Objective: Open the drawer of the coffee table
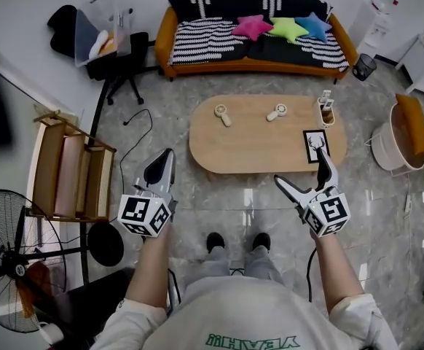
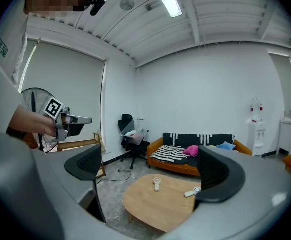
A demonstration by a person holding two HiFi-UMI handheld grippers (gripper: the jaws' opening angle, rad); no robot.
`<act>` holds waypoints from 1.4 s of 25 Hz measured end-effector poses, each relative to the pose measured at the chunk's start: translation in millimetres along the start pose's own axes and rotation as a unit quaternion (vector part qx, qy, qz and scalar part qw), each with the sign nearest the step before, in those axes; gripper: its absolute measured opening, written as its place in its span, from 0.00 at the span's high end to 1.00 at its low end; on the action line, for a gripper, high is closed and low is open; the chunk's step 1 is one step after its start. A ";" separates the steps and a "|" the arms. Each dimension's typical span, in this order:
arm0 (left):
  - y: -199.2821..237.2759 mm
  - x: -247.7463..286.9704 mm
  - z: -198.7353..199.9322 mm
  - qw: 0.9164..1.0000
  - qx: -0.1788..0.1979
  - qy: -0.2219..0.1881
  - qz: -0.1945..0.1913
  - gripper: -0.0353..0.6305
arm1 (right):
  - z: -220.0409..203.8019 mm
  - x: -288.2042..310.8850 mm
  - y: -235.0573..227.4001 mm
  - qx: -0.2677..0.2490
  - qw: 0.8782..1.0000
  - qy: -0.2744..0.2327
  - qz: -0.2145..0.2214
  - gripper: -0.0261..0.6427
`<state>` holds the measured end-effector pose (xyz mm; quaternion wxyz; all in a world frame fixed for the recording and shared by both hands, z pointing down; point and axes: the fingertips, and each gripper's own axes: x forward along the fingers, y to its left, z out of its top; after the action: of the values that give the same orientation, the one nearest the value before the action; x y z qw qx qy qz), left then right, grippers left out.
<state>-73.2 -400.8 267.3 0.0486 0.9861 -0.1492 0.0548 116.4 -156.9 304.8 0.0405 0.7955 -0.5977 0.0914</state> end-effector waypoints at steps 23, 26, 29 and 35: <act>-19.2 -0.4 -48.2 0.999 -0.009 0.032 0.003 0.95 | -66.3 15.2 0.6 0.040 0.998 0.038 0.029 0.08; -16.9 1.3 -69.5 0.999 -0.014 0.039 0.004 0.95 | -106.9 22.9 7.7 0.059 0.996 0.062 0.031 0.08; -13.4 3.3 -100.0 0.998 -0.022 0.052 0.007 0.95 | -151.4 30.6 19.0 0.073 0.993 0.088 0.038 0.08; -5.0 16.7 -187.3 0.996 -0.039 0.082 0.011 0.95 | -238.6 51.2 28.9 0.091 0.987 0.125 0.049 0.08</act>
<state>-73.3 -379.8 454.3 0.0988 0.9738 -0.1579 0.1305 79.3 -171.9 547.2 0.0381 0.7481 -0.6150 0.2463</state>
